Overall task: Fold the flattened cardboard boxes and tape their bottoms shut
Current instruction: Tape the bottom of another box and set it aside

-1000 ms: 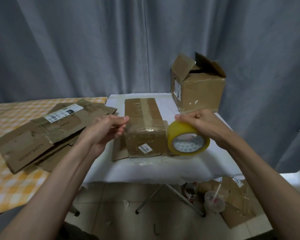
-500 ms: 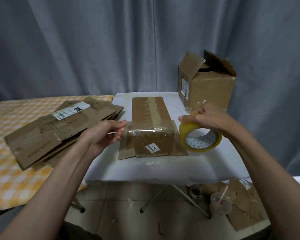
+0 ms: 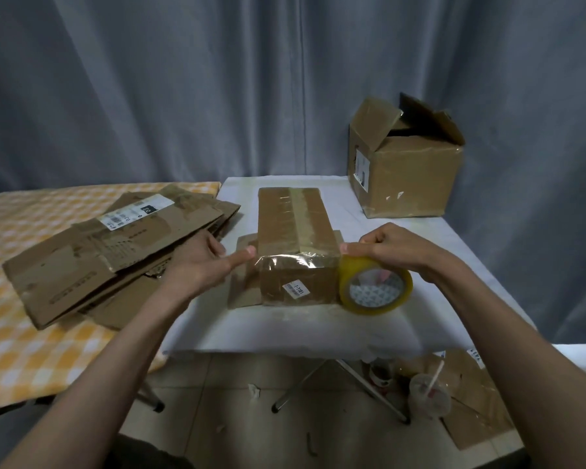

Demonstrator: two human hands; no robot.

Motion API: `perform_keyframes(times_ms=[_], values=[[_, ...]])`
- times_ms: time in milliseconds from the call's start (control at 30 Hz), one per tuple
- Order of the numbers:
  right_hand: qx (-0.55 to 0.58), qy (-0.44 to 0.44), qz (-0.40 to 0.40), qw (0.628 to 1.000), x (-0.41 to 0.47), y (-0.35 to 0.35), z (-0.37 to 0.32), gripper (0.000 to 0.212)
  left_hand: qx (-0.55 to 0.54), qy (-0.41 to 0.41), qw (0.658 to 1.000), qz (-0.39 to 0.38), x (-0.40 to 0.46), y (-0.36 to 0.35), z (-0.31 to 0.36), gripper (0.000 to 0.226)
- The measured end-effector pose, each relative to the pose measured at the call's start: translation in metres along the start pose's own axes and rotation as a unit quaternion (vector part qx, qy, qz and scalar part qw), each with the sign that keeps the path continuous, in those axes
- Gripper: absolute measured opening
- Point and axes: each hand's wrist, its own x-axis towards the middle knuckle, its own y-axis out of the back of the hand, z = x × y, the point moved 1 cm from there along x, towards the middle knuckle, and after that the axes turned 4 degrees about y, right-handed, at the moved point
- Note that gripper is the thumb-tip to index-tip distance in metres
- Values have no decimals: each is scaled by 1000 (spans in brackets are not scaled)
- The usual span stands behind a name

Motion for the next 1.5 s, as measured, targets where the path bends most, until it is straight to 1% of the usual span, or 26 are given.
perform_keyframes(times_ms=[33,67,100,133,167,200,267,333,433,500,600,667,733,833,900,967,1000,1033,1067,1100,1167,1267,1367,1500], values=[[3,1,0,1000,-1,-1,0,58,69,-47,994,73,-3,4,5,45],[0,3,1,1000,-1,-1,-1,62,106,-116,978,141,-10,4,13,40],[-4,3,3,1000,-2,-2,-1,65,114,-196,956,185,-20,-2,24,33],[-7,4,5,1000,-3,-3,-2,65,112,-268,937,195,-31,-12,37,30],[-8,5,7,1000,-3,-3,-2,64,118,-316,924,179,-43,-26,51,31],[-11,5,8,1000,-2,-3,-2,65,129,-336,921,150,-52,-44,62,35],[-21,-11,16,1000,-1,-2,0,69,178,-312,928,101,-62,-74,78,48],[-5,-36,33,999,-1,1,4,64,246,-294,917,109,-56,-92,82,62],[27,-19,97,995,4,13,17,44,300,-278,903,134,-42,-104,73,79],[6,-13,119,993,10,22,30,29,296,-279,901,153,-40,-109,68,80],[-79,-63,82,992,18,23,53,19,250,-300,901,189,-40,-113,67,76],[-124,-89,59,986,21,18,65,20,239,-306,899,204,-38,-115,65,75],[-154,-94,50,982,26,15,73,25,241,-302,899,205,-37,-117,64,77],[-154,-111,49,981,29,15,79,27,248,-299,899,204,-37,-118,62,80],[-116,-121,84,982,29,17,79,20,254,-296,899,202,-38,-118,61,81],[-56,-88,159,982,27,23,71,5,251,-295,900,202,-40,-118,60,82],[-9,-57,193,980,24,26,64,2,246,-296,900,206,-40,-118,59,82],[48,-21,210,976,21,28,55,4,242,-297,900,208,-40,-117,59,82],[96,18,207,973,18,31,46,5,241,-296,900,209,-40,-117,60,82],[132,53,189,972,14,32,36,7,244,-294,901,206,-41,-117,60,82],[159,110,134,972,5,33,20,12,251,-289,902,201,-41,-118,60,83],[135,183,63,972,-5,30,6,15,254,-288,899,211,-42,-117,61,85],[133,207,24,969,-9,29,3,17,250,-288,901,204,-43,-117,62,84],[121,216,2,969,-10,30,2,18,248,-295,900,204,-43,-116,61,83]])
